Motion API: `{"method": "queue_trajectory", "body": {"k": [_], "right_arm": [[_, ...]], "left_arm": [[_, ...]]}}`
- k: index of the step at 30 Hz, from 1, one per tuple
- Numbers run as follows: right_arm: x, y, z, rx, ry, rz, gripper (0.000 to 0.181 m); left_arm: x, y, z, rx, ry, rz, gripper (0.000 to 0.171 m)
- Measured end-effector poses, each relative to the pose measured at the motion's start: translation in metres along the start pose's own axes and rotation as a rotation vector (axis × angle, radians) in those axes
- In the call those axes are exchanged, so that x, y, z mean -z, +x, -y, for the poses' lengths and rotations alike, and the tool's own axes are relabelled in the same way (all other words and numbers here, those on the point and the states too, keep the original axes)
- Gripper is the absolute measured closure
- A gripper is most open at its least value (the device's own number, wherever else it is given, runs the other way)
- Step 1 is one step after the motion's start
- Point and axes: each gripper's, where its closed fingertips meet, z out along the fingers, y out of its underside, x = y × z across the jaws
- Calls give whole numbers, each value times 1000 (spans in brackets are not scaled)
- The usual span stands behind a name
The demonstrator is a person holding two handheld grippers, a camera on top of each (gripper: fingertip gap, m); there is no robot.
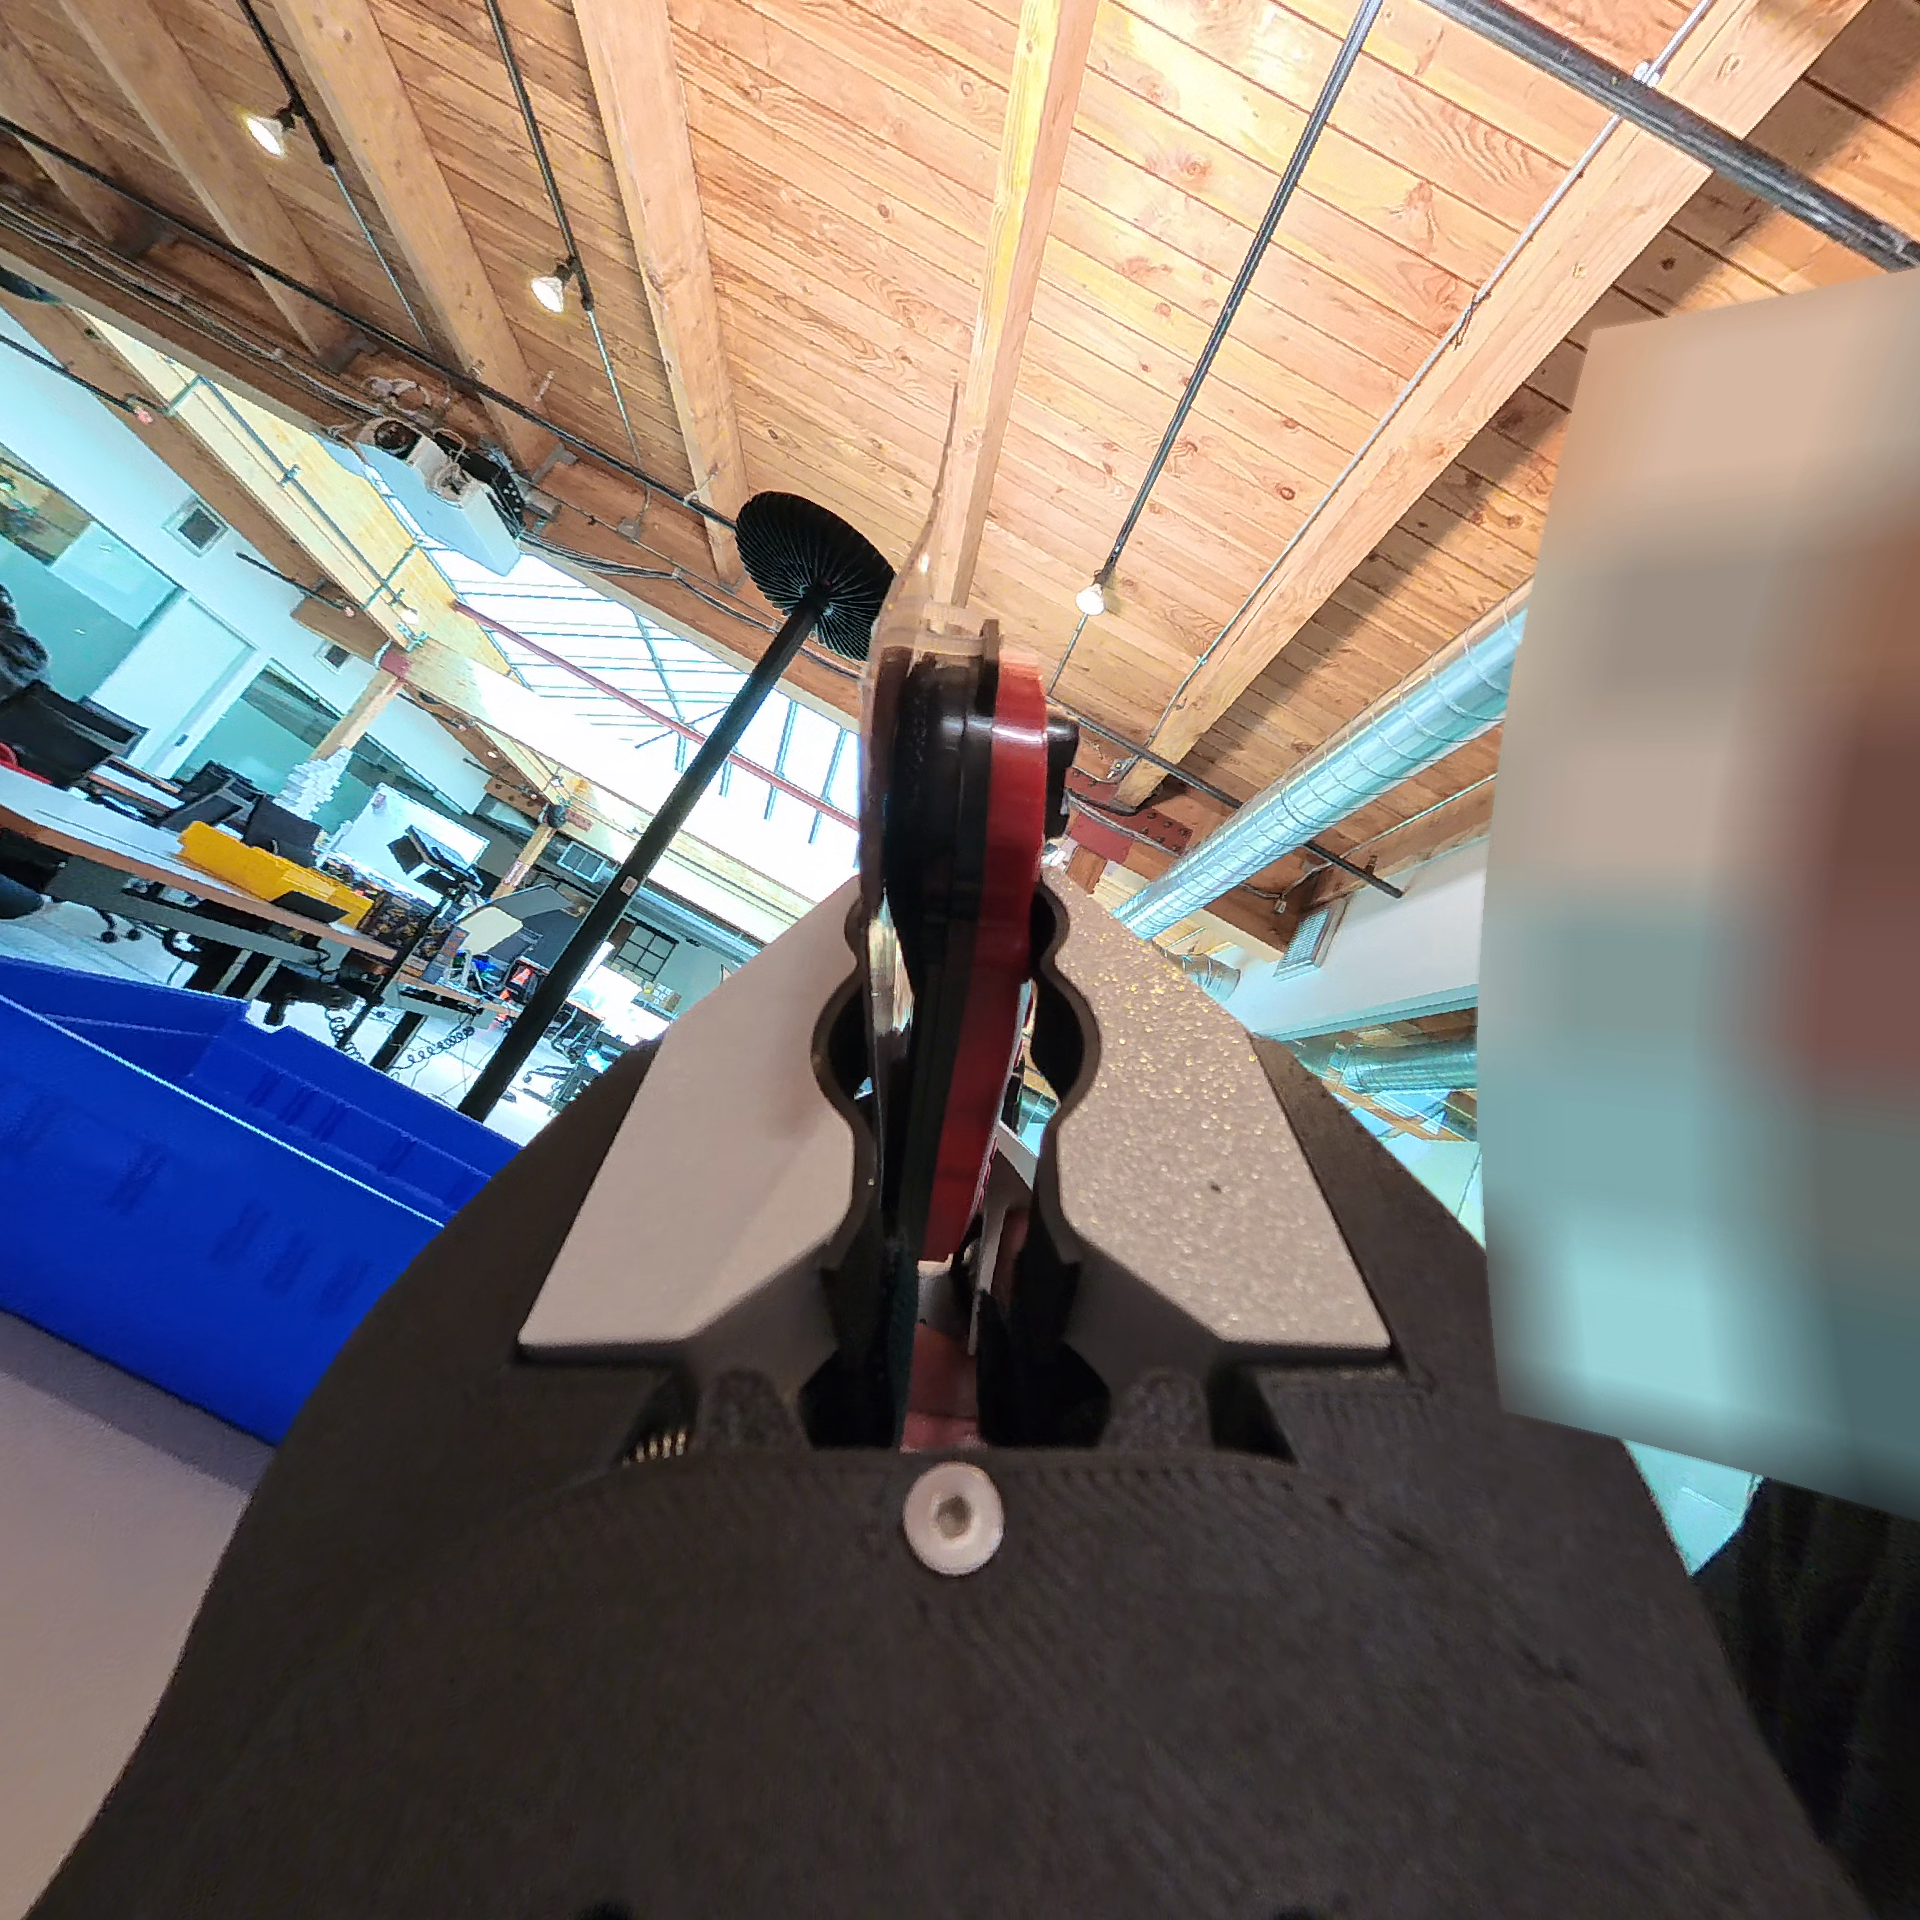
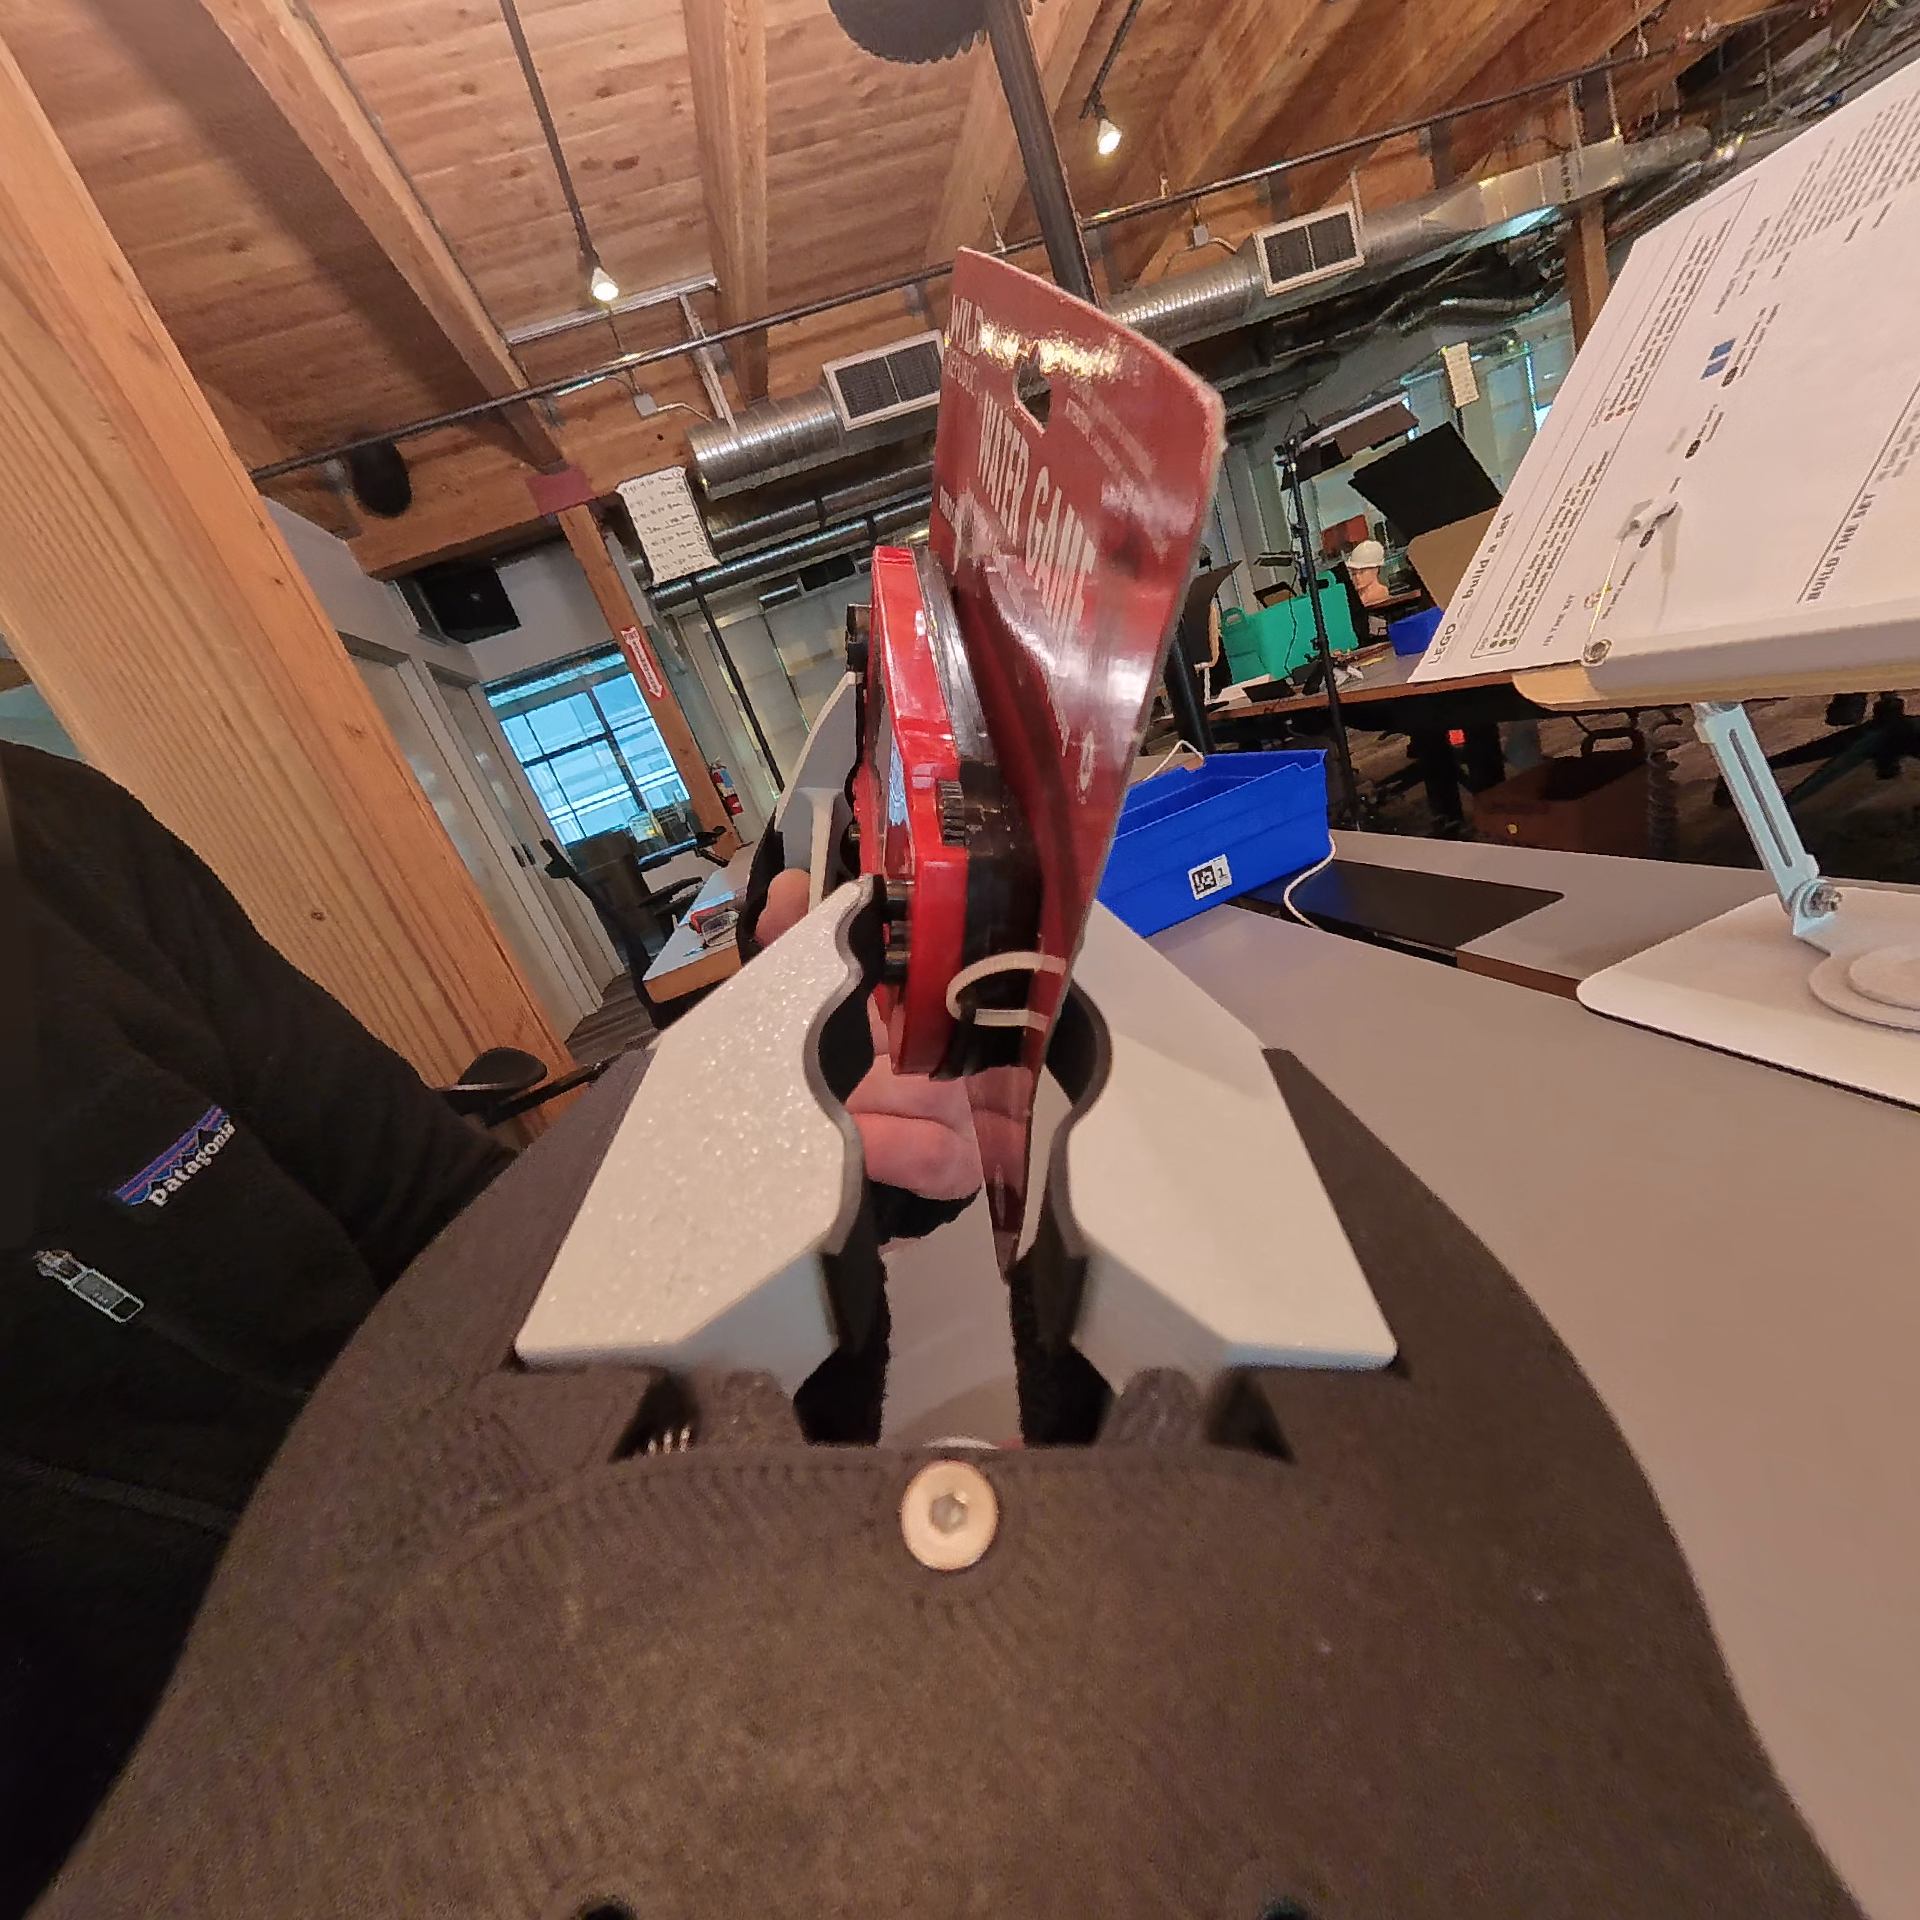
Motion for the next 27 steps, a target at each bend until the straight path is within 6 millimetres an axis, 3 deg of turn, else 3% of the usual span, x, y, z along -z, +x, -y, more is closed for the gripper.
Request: {"method": "queue_trajectory", "body": {"k": [11, 27], "right_arm": [[2, 0, 2, -14, 12, 17, 156], [-1, 5, 0, 17, 16, -30, 143]], "left_arm": [[-2, 3, -2, -25, -12, 9, 148], [-2, 2, -2, -50, -12, 26, 148]]}}
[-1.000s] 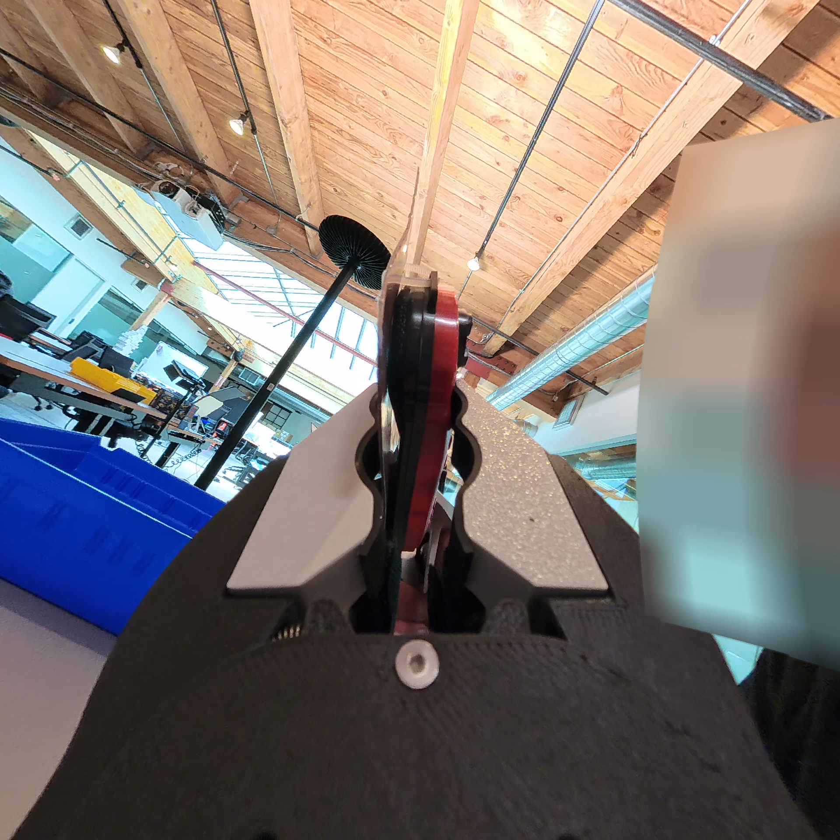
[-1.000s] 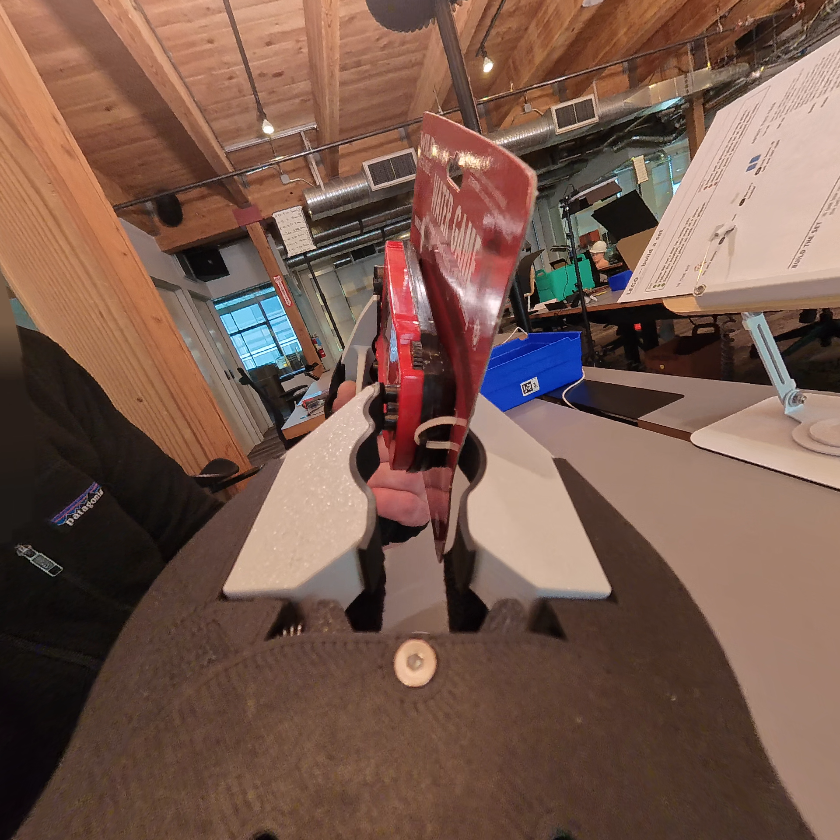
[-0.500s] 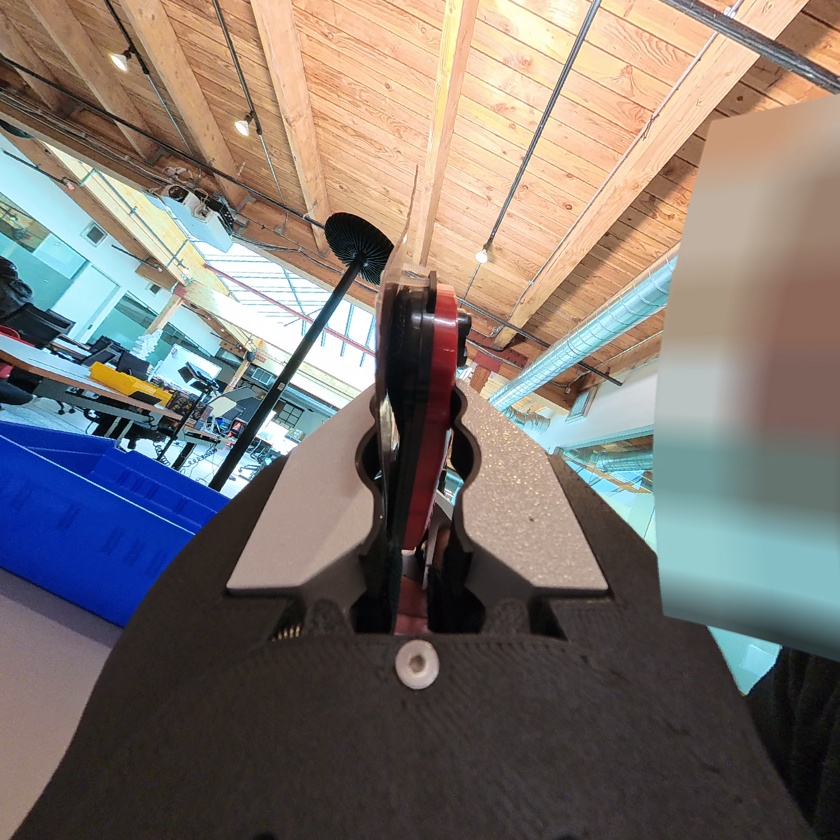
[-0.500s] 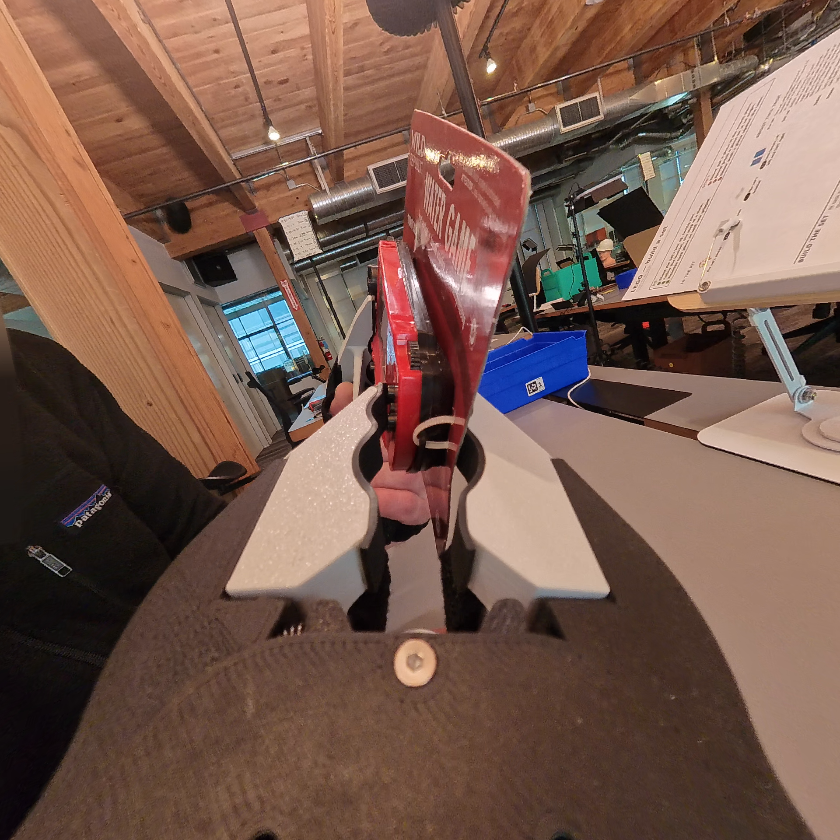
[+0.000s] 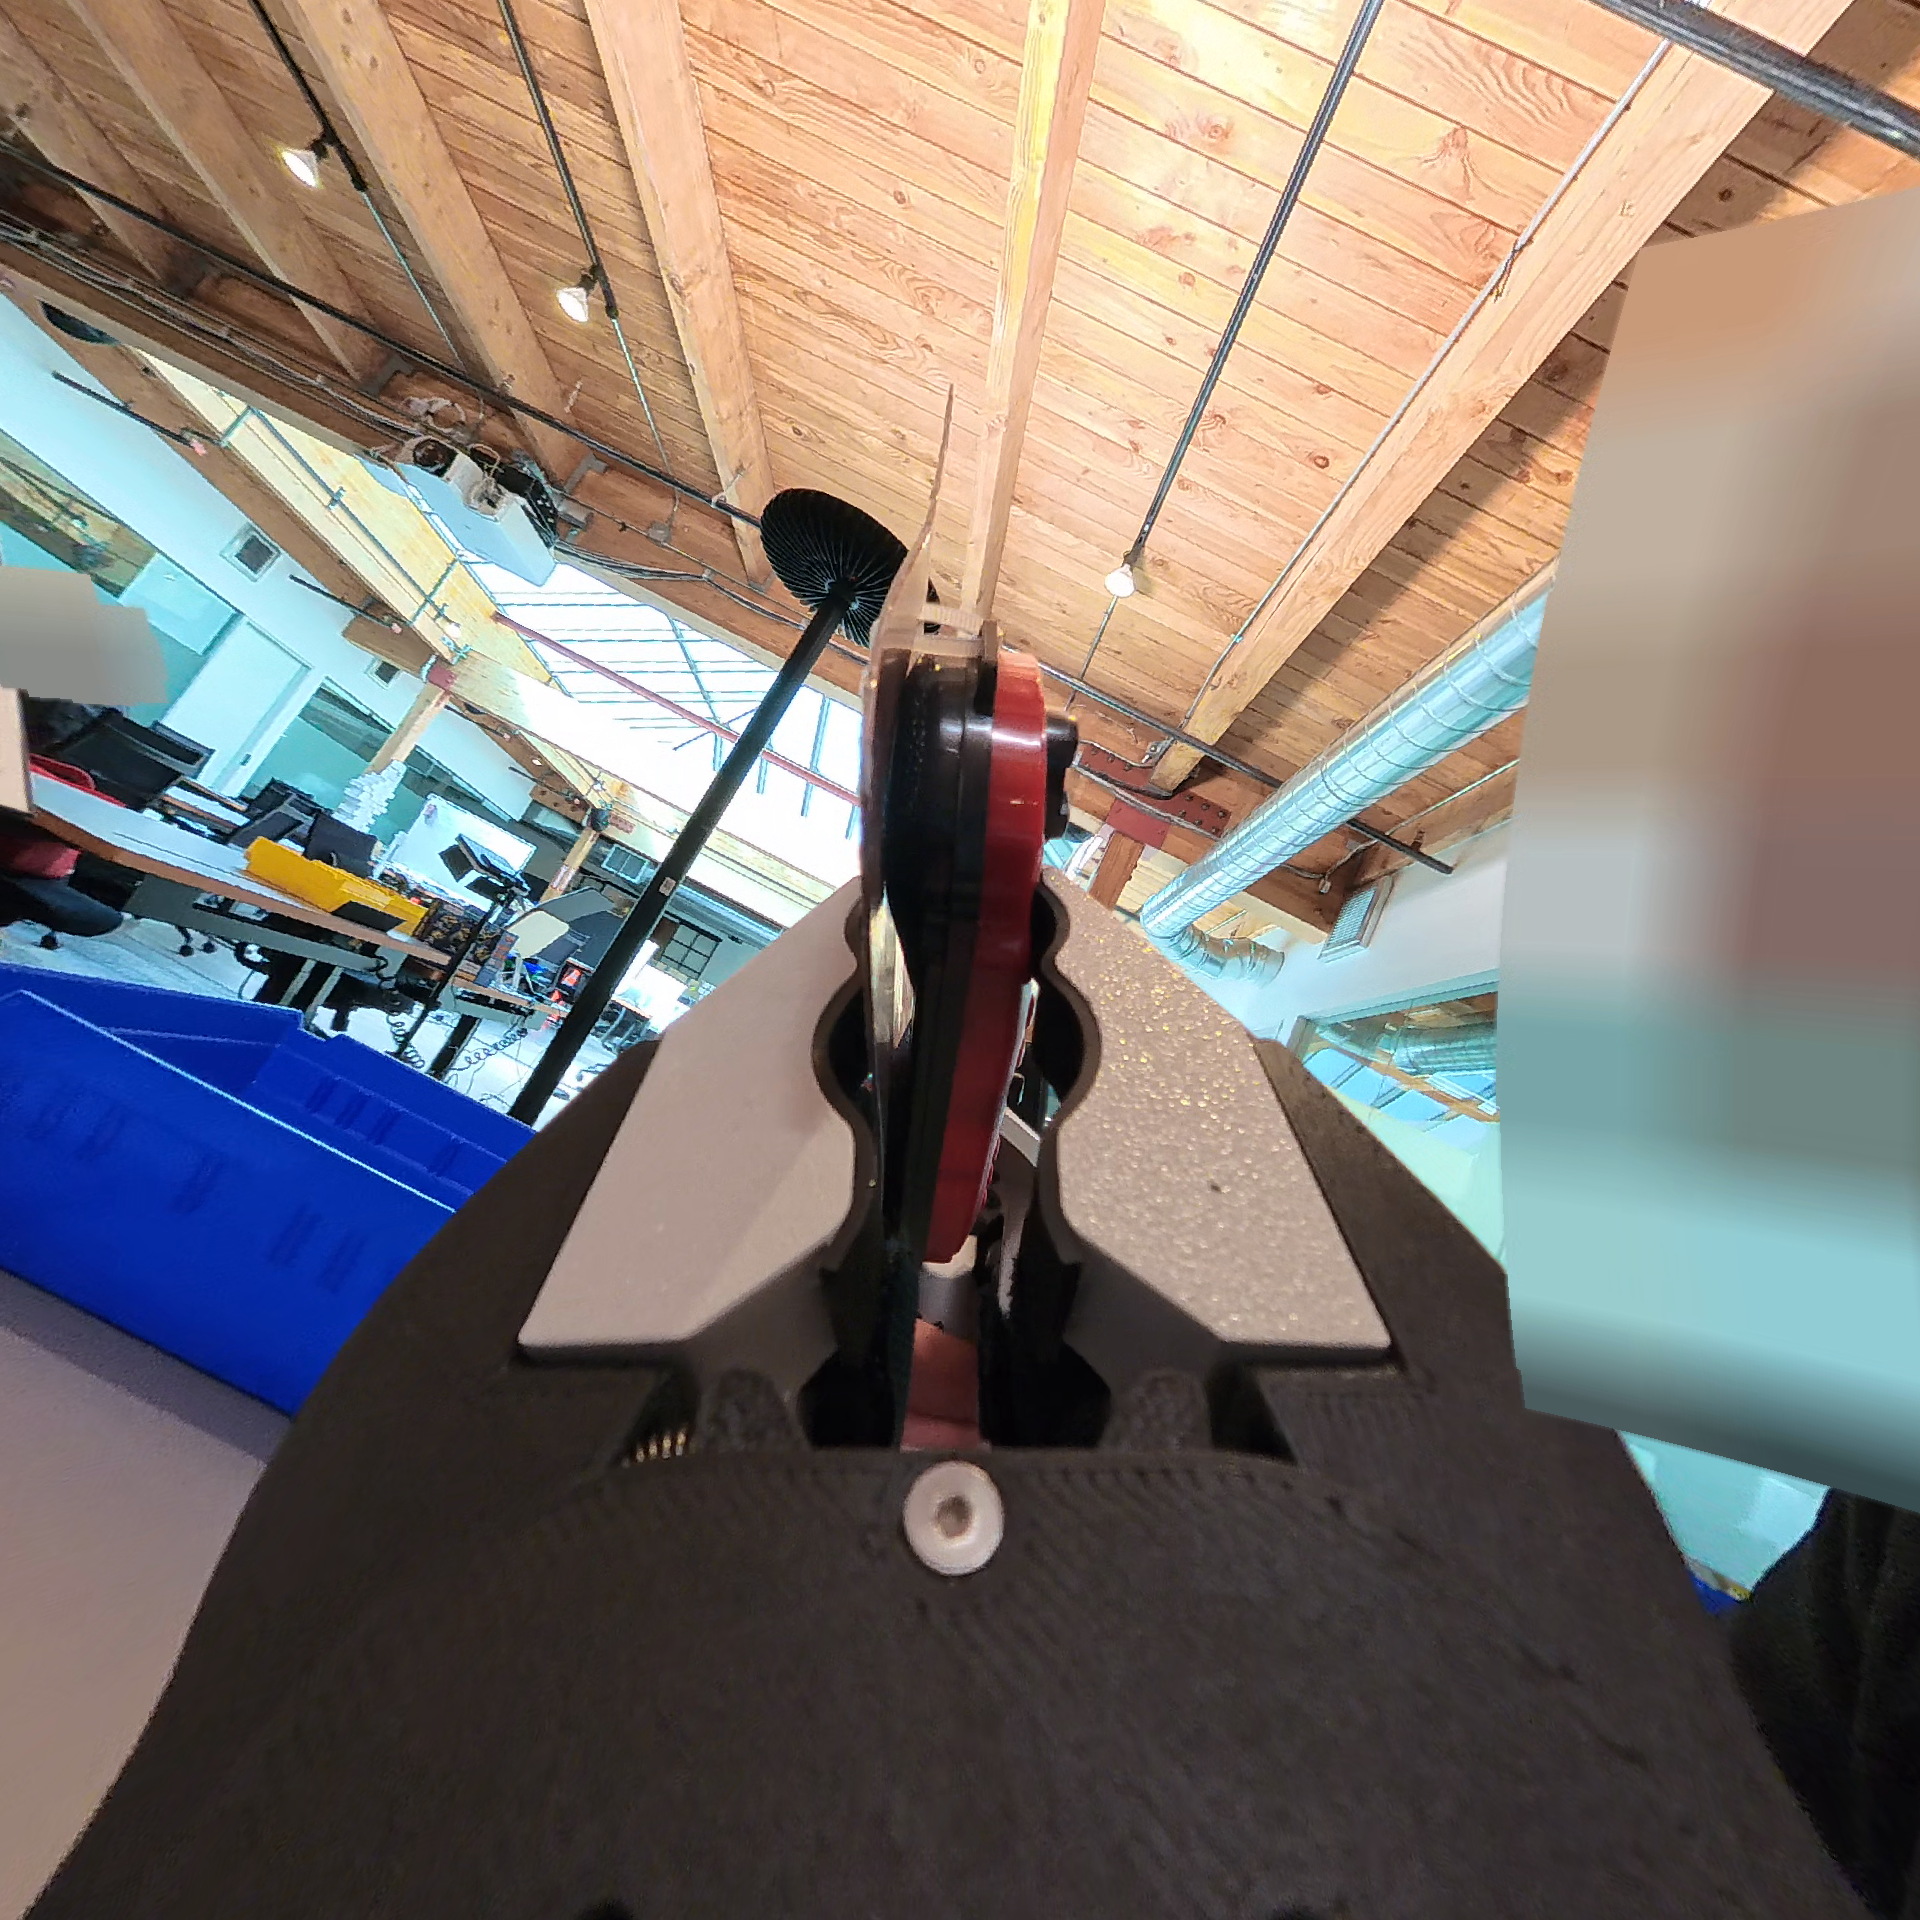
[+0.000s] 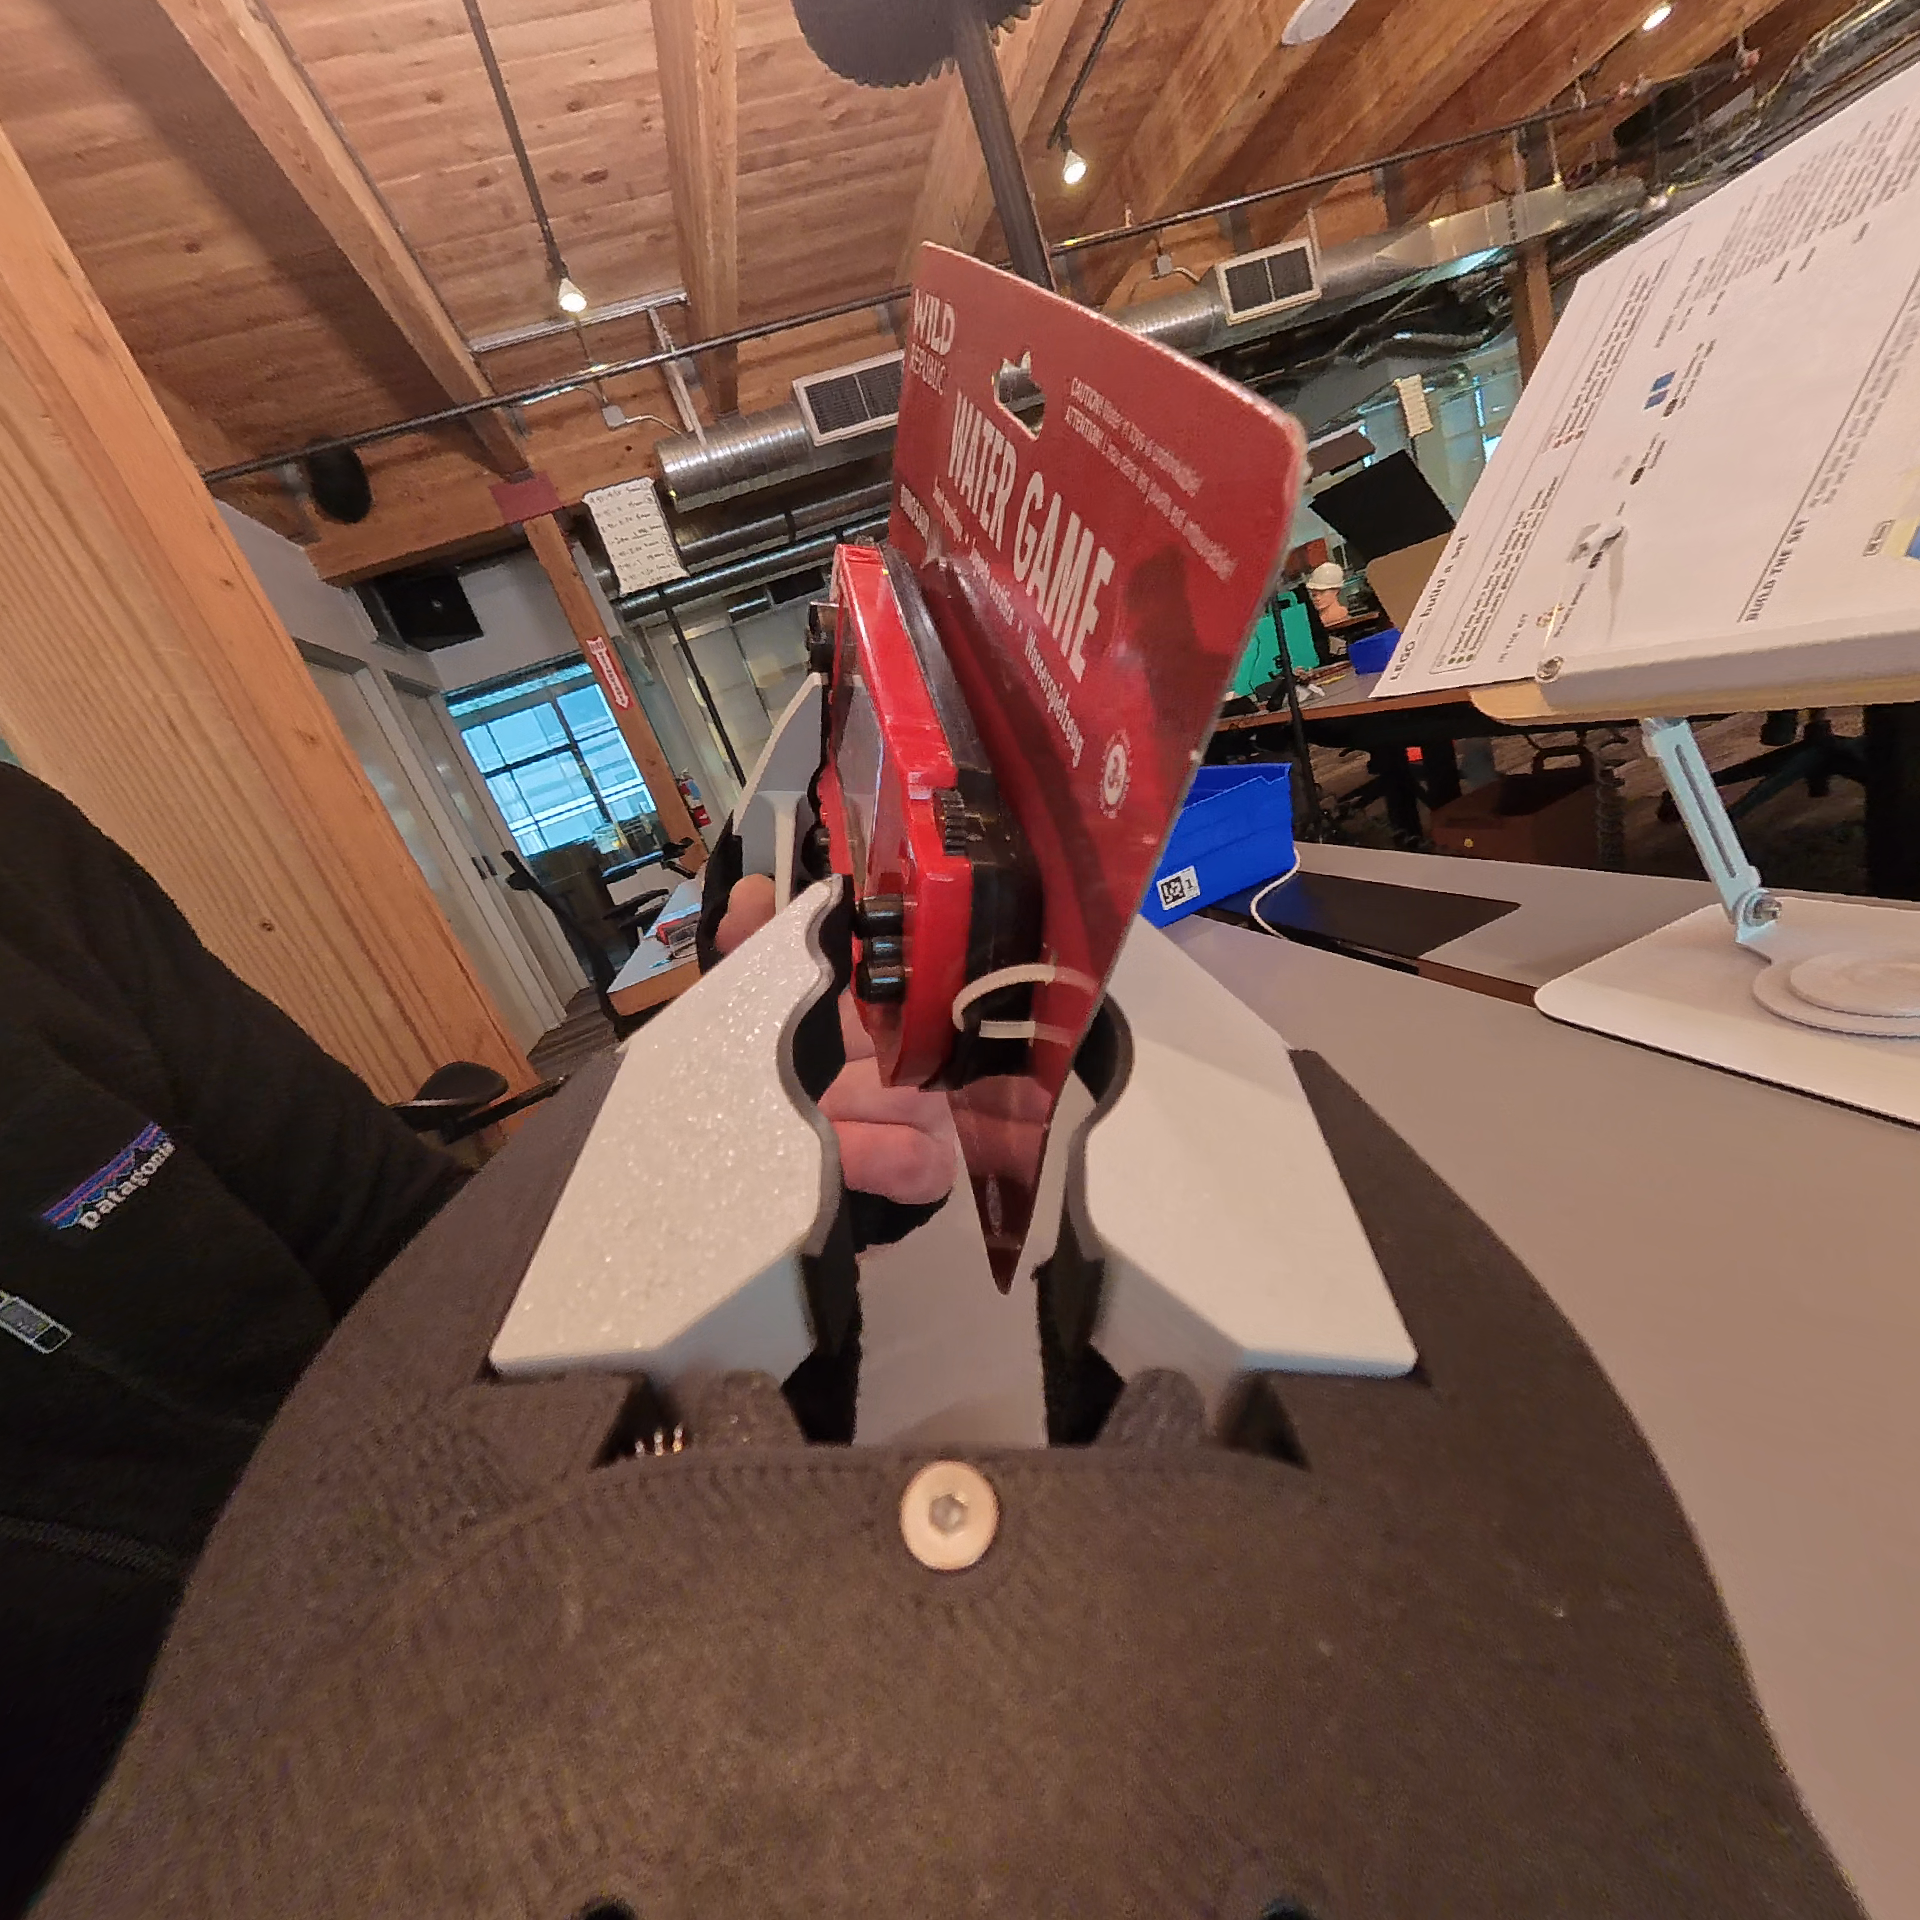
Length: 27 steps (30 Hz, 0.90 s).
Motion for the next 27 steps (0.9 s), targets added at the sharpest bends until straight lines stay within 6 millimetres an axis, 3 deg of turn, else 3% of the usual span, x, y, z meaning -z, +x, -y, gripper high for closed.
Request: {"method": "queue_trajectory", "body": {"k": [9, 27], "right_arm": [[6, 0, 0, 28, -31, -34, 138], [14, 1, 4, 7, -29, -31, 156]], "left_arm": [[-2, 5, 1, -38, 3, 12, 149], [-1, 6, 4, -32, 12, -9, 148]]}}
